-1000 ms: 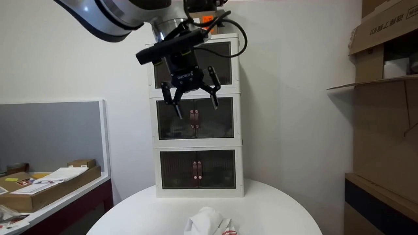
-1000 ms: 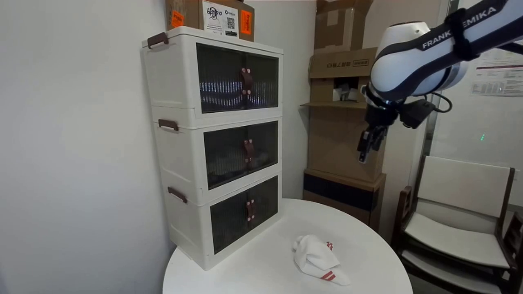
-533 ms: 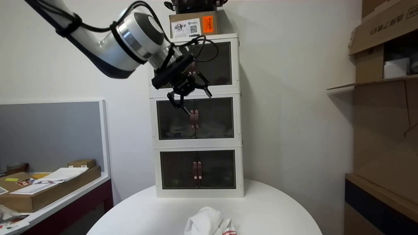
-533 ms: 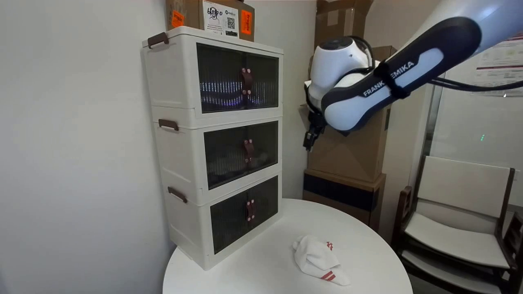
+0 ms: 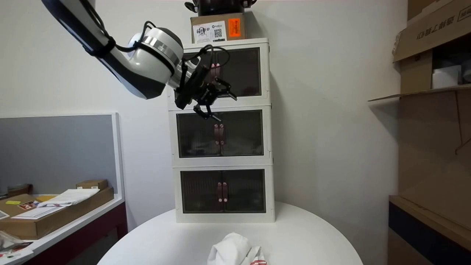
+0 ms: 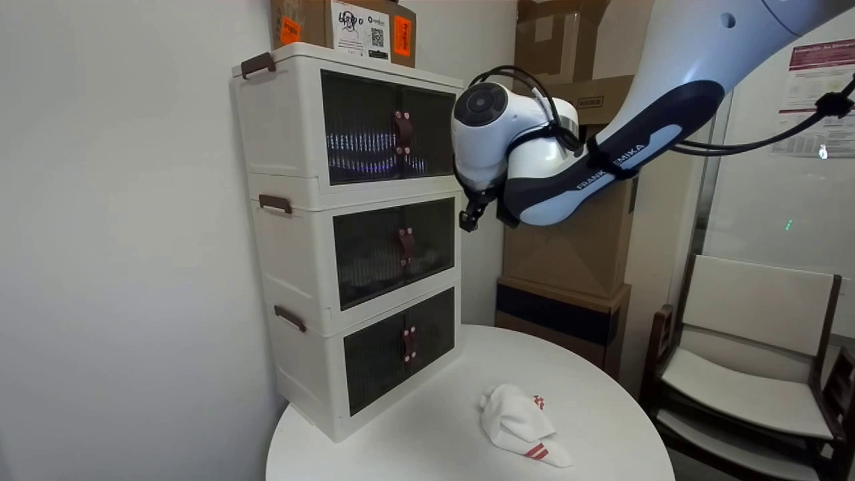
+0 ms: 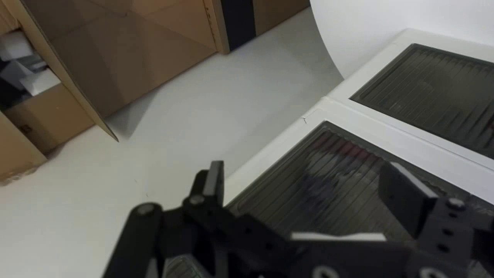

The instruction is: Open the drawer

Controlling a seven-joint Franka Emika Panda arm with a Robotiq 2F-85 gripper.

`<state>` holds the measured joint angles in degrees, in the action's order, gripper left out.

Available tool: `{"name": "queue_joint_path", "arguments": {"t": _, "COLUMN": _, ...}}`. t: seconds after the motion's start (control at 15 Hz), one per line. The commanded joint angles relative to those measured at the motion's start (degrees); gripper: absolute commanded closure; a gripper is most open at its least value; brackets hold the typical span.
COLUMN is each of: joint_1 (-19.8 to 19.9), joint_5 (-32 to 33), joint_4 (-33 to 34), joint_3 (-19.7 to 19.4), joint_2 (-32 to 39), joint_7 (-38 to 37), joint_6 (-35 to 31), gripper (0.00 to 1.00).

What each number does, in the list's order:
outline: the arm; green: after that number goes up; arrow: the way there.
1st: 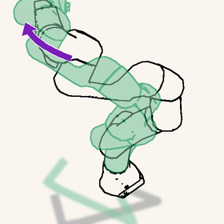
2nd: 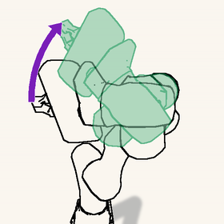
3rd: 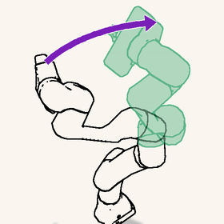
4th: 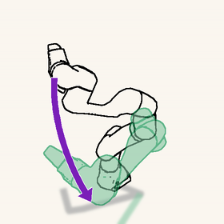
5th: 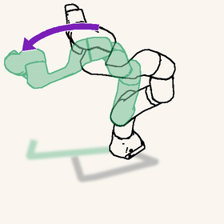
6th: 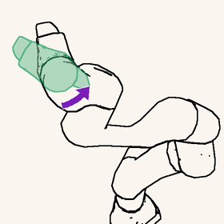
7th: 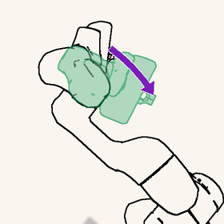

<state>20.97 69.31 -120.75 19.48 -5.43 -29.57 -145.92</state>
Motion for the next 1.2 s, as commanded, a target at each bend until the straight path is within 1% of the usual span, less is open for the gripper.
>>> {"name": "queue_joint_path", "arguments": {"t": 0.0, "joint_1": 0.3, "joint_5": 5.2, "joint_4": -0.1, "joint_3": 4.4, "joint_2": 0.4, "joint_7": -15.5, "joint_6": 8.2, "gripper": 0.0}}
{"name": "queue_joint_path", "arguments": {"t": 0.07, "joint_1": 0.1, "joint_5": 5.2, "joint_4": -2.1, "joint_3": 5.3, "joint_2": -0.4, "joint_7": -19.8, "joint_6": 10.0, "gripper": 0.0}}
{"name": "queue_joint_path", "arguments": {"t": 0.13, "joint_1": -8.3, "joint_5": 3.7, "joint_4": -0.4, "joint_3": -4.2, "joint_2": 0.4, "joint_7": -12.5, "joint_6": 7.7, "gripper": 0.0}}
{"name": "queue_joint_path", "arguments": {"t": 0.27, "joint_1": -8.7, "joint_5": 4.4, "joint_4": -1.5, "joint_3": -3.2, "joint_2": 0.4, "joint_7": -17.2, "joint_6": 9.8, "gripper": 0.0}}
{"name": "queue_joint_path", "arguments": {"t": 0.6, "joint_1": -8.6, "joint_5": 4.4, "joint_4": -1.8, "joint_3": -3.1, "joint_2": 0.4, "joint_7": -18.3, "joint_6": 10.0, "gripper": 0.0}}
{"name": "queue_joint_path", "arguments": {"t": 0.67, "joint_1": -9.5, "joint_5": 7.5, "joint_4": -1.9, "joint_3": -3.8, "joint_2": 0.1, "joint_7": -20.2, "joint_6": 11.1, "gripper": 0.0}}
{"name": "queue_joint_path", "arguments": {"t": 0.8, "joint_1": -13.1, "joint_5": 18.8, "joint_4": -1.9, "joint_3": -6.2, "joint_2": 0.2, "joint_7": -28.4, "joint_6": 13.2, "gripper": 0.0}}
{"name": "queue_joint_path", "arguments": {"t": 0.87, "joint_1": -14.9, "joint_5": 23.2, "joint_4": -1.8, "joint_3": -6.9, "joint_2": 0.7, "joint_7": -32.7, "joint_6": 14.8, "gripper": 0.0}}
{"name": "queue_joint_path", "arguments": {"t": 1.0, "joint_1": -18.5, "joint_5": 30.4, "joint_4": -1.9, "joint_3": -7.4, "joint_2": 2.0, "joint_7": -41.2, "joint_6": 20.7, "gripper": 0.0}}
{"name": "queue_joint_path", "arguments": {"t": 1.13, "joint_1": -21.7, "joint_5": 35.1, "joint_4": -1.8, "joint_3": -7.1, "joint_2": 4.6, "joint_7": -49.1, "joint_6": 28.6, "gripper": 0.0}}
